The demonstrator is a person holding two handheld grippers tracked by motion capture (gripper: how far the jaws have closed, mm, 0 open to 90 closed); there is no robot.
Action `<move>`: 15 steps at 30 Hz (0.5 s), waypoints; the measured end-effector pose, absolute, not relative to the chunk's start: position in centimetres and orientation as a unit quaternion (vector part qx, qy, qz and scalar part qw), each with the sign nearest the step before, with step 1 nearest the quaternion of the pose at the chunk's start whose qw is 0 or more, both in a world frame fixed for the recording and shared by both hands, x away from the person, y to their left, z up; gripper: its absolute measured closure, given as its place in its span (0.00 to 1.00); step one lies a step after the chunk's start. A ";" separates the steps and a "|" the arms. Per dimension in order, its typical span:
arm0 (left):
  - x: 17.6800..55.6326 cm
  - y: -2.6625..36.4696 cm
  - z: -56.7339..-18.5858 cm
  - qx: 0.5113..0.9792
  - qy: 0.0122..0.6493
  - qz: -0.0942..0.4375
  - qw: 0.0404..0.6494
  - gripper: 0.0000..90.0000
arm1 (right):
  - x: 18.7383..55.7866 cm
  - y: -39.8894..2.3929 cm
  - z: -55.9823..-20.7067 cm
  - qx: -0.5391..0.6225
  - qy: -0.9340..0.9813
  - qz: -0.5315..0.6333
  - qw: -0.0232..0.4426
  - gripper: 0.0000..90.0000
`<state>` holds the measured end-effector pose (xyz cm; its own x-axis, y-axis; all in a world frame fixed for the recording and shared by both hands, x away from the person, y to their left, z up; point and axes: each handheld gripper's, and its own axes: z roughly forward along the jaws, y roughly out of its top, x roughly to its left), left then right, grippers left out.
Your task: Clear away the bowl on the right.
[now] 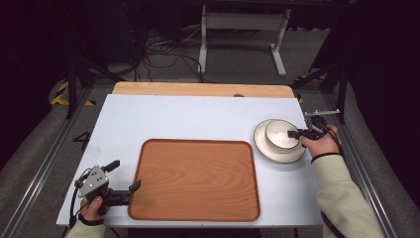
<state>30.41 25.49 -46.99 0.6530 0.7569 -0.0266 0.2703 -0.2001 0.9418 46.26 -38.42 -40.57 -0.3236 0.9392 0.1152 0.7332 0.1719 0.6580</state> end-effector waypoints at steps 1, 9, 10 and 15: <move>30.4 25.5 -47.0 0.740 0.347 0.230 0.529 0.00 | 46.3 -38.4 -40.6 0.559 0.748 0.319 0.162 0.79; 30.4 25.5 -47.0 0.740 0.347 0.230 0.528 0.00 | 46.3 -38.4 -40.7 0.568 0.743 0.316 0.158 0.90; 30.4 25.5 -47.0 0.740 0.347 0.230 0.528 0.00 | 46.3 -38.4 -40.7 0.569 0.742 0.316 0.158 0.90; 30.4 25.5 -47.0 0.739 0.348 0.230 0.529 0.00 | 46.3 -38.3 -40.6 0.577 0.738 0.312 0.158 0.92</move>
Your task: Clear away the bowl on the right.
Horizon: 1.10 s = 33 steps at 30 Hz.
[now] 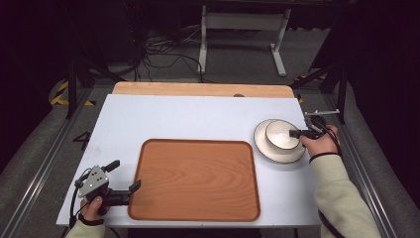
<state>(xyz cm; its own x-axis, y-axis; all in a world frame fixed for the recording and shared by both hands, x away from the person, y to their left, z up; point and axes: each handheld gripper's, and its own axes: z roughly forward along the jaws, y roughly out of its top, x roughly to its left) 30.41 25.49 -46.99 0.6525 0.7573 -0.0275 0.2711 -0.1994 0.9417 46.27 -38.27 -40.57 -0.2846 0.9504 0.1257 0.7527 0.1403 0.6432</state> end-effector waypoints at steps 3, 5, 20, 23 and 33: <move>30.4 25.5 -47.0 0.739 0.348 0.230 0.529 0.00 | 46.2 -38.2 -40.5 0.581 0.735 0.313 0.158 0.92; 30.4 25.5 -47.0 0.739 0.348 0.230 0.528 0.00 | 46.1 -38.2 -40.5 0.583 0.732 0.314 0.158 0.92; 30.4 25.5 -47.0 0.738 0.349 0.229 0.530 0.00 | 45.8 -38.0 -39.4 0.595 0.718 0.331 0.144 0.89; 30.4 25.5 -47.0 0.739 0.349 0.230 0.529 0.00 | 45.7 -37.8 -39.1 0.594 0.719 0.329 0.148 0.89; 30.4 25.5 -47.0 0.738 0.350 0.229 0.529 0.00 | 45.3 -37.5 -37.4 0.591 0.718 0.335 0.151 0.89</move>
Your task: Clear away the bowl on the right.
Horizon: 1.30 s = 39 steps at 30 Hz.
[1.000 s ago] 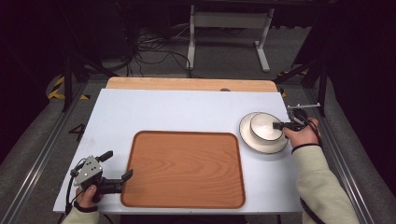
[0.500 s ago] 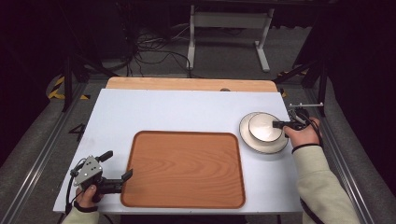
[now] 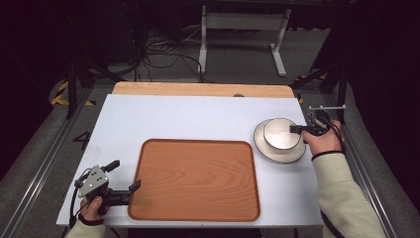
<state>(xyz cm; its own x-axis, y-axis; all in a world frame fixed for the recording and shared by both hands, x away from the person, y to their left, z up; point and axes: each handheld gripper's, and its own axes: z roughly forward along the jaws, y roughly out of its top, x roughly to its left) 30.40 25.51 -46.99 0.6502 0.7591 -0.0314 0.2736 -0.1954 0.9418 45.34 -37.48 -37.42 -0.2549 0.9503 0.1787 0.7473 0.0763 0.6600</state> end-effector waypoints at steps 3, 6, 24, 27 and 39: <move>30.4 25.5 -47.0 0.738 0.349 0.229 0.530 0.00 | 45.2 -37.4 -37.0 0.592 0.716 0.338 0.152 0.89; 30.4 25.5 -47.0 0.738 0.349 0.230 0.530 0.00 | 45.0 -37.4 -36.2 0.594 0.711 0.344 0.150 0.89; 30.4 25.5 -47.0 0.738 0.349 0.230 0.530 0.00 | 44.0 -36.9 -33.4 0.596 0.707 0.354 0.139 0.89; 30.4 25.5 -47.0 0.738 0.349 0.230 0.530 0.00 | 43.9 -36.5 -33.2 0.593 0.710 0.353 0.139 0.89; 30.4 25.5 -47.0 0.739 0.348 0.230 0.529 0.00 | 43.5 -34.0 -32.3 0.577 0.722 0.362 0.127 0.89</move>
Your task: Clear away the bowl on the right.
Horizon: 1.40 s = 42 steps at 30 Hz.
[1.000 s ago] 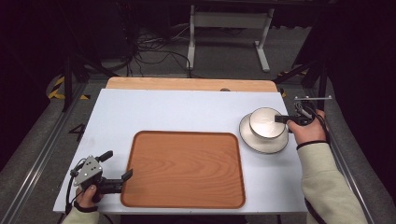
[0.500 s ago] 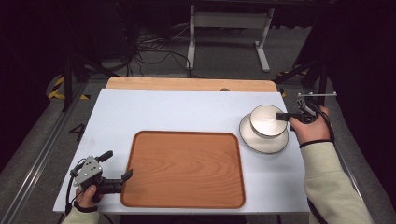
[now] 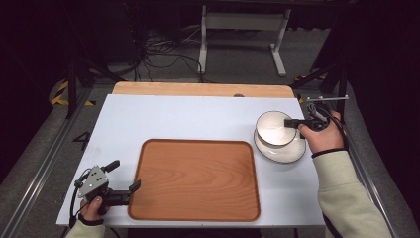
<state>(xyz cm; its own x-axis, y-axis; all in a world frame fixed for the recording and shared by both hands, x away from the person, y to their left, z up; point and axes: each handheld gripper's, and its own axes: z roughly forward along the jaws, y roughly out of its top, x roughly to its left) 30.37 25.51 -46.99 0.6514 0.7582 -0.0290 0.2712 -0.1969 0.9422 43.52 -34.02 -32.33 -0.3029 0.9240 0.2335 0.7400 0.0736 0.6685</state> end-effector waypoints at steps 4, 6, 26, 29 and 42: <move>30.4 25.5 -47.0 0.739 0.348 0.230 0.529 0.00 | 43.3 -32.5 -31.9 0.566 0.729 0.363 0.123 0.89; 30.4 25.5 -47.0 0.739 0.348 0.230 0.529 0.00 | 43.3 -31.6 -31.7 0.560 0.735 0.364 0.120 0.89; 30.4 25.5 -47.0 0.739 0.347 0.230 0.530 0.00 | 43.0 -25.1 -30.4 0.511 0.770 0.373 0.079 0.89; 30.4 25.5 -47.0 0.739 0.347 0.230 0.530 0.00 | 43.0 -24.1 -30.3 0.505 0.774 0.375 0.069 0.89; 30.4 25.5 -47.0 0.738 0.346 0.230 0.531 0.00 | 42.9 -20.2 -30.3 0.477 0.793 0.377 0.039 0.89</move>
